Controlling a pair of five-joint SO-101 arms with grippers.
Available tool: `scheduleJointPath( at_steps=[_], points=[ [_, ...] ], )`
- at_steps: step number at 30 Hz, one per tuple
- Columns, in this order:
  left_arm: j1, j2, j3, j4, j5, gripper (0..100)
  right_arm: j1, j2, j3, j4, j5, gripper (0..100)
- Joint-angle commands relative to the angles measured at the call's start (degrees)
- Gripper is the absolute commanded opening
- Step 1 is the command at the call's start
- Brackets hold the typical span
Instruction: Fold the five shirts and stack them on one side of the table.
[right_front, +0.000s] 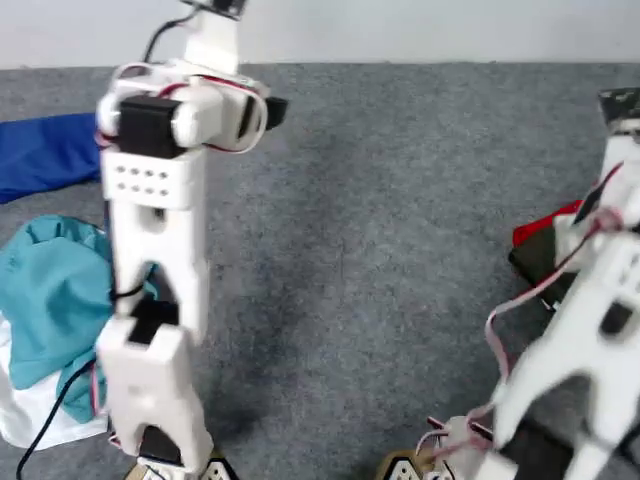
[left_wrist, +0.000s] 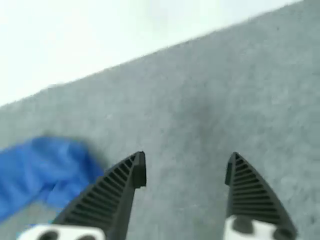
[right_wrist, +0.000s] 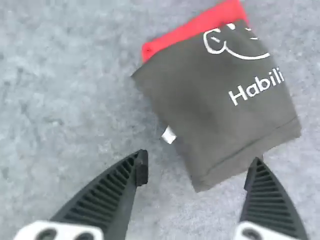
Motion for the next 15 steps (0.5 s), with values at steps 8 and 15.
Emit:
scheduleJointPath(
  at_steps=[8,15],
  points=[
    [-28.9,-27.2,40.8,0.1,0.1,25,-7.8,-27.6,32.4,-8.7,-0.3,31.0],
    [-48.4,-22.2,52.5,-6.6,0.4,25,-7.9,-25.1,32.4,-9.0,-0.3,31.0]
  ],
)
